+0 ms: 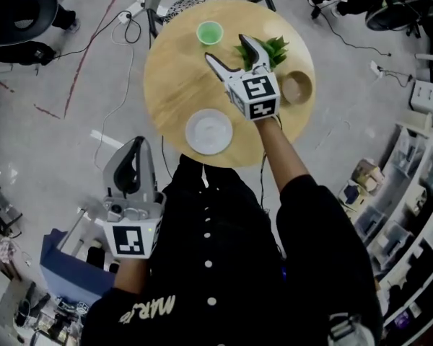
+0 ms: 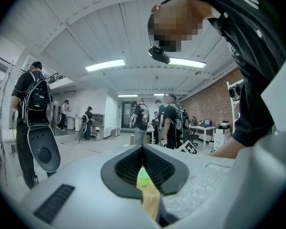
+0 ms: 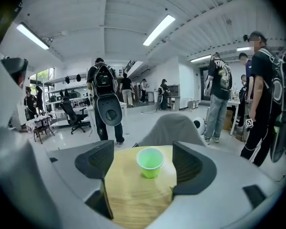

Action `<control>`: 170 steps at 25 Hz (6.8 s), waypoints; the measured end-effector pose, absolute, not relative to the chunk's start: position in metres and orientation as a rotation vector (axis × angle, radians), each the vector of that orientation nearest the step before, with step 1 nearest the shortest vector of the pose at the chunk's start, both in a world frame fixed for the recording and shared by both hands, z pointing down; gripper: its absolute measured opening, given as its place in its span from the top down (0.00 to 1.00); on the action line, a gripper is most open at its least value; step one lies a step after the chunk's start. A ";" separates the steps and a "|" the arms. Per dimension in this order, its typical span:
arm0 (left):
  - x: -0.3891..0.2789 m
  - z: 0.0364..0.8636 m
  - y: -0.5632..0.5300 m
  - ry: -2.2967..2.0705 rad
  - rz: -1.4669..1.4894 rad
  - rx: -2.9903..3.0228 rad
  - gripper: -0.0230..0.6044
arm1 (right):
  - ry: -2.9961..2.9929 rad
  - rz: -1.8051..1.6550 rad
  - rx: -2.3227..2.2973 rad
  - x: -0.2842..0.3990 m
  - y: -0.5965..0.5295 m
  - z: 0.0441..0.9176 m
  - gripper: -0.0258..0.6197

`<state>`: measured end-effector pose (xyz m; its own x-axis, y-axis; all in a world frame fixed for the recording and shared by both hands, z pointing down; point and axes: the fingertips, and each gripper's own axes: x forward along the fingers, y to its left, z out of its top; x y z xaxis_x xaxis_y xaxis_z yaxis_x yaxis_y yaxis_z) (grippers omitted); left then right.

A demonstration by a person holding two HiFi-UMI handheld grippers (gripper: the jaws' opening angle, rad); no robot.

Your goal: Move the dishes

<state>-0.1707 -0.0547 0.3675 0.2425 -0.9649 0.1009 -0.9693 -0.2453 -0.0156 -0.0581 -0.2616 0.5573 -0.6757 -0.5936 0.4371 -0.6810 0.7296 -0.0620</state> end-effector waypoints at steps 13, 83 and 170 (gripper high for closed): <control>-0.196 0.394 -0.066 -1.902 0.163 2.355 0.96 | -2.327 0.343 0.933 -0.099 -0.310 0.649 0.36; -0.189 0.381 -0.046 -1.888 0.161 2.397 0.96 | -2.341 0.200 0.554 -0.131 -0.097 0.664 0.40; -0.071 0.307 -0.061 -1.705 0.105 2.749 0.96 | -1.696 1.283 1.715 0.293 -0.189 0.672 0.93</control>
